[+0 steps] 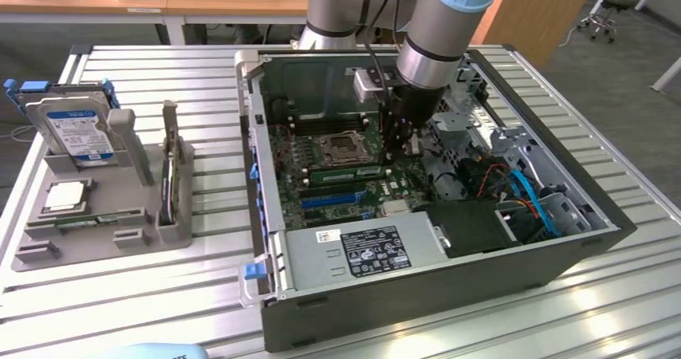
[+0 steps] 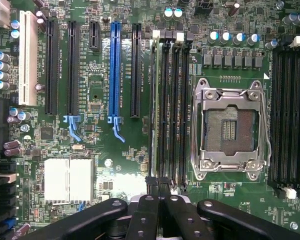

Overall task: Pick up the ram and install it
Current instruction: 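Press down the ram until it locks into place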

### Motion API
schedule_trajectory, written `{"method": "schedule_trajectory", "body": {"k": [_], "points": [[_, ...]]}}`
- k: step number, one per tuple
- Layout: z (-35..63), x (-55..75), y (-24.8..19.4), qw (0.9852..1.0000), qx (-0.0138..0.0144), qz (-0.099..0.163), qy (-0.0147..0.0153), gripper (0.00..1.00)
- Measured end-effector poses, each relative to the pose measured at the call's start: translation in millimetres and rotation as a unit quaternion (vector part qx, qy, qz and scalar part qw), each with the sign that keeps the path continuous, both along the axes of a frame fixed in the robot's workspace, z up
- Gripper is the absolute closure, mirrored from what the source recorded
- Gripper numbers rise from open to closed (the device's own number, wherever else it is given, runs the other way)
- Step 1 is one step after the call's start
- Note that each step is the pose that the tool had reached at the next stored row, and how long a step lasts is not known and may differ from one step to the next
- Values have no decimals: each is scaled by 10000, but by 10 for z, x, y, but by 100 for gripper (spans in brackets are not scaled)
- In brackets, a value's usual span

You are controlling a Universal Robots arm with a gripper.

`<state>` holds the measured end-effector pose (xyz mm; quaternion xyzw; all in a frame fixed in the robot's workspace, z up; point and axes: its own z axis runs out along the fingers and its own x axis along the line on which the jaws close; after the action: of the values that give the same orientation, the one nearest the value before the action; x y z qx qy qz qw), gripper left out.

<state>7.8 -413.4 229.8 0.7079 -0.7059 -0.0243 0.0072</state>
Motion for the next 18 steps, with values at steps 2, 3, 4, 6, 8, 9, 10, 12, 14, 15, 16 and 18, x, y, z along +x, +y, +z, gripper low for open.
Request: {"method": "schedule_trajectory", "body": {"k": [2, 3, 4, 6, 8, 9, 10, 12, 14, 15, 16, 18], "points": [[-9, 0, 0, 10000, -1, 0, 1, 90], [-14, 0, -1, 10000, -1, 0, 1, 90], [-16, 0, -1, 10000, -2, 0, 1, 90], [-16, 0, -1, 10000, -3, 0, 1, 90], [-17, 0, -1, 10000, -2, 0, 1, 90], [-17, 2, -1, 10000, -2, 0, 1, 90], [-17, 9, -1, 10000, -2, 1, 1, 90], [-18, 23, 0, 10000, -1, 0, 0, 90], [-18, 23, 0, 10000, -1, 0, 0, 90], [-17, 23, -1, 10000, -2, 0, 1, 90], [-17, 23, -1, 10000, -2, 0, 1, 90], [-23, 23, -1, 10000, -1, 0, 0, 90]]}}
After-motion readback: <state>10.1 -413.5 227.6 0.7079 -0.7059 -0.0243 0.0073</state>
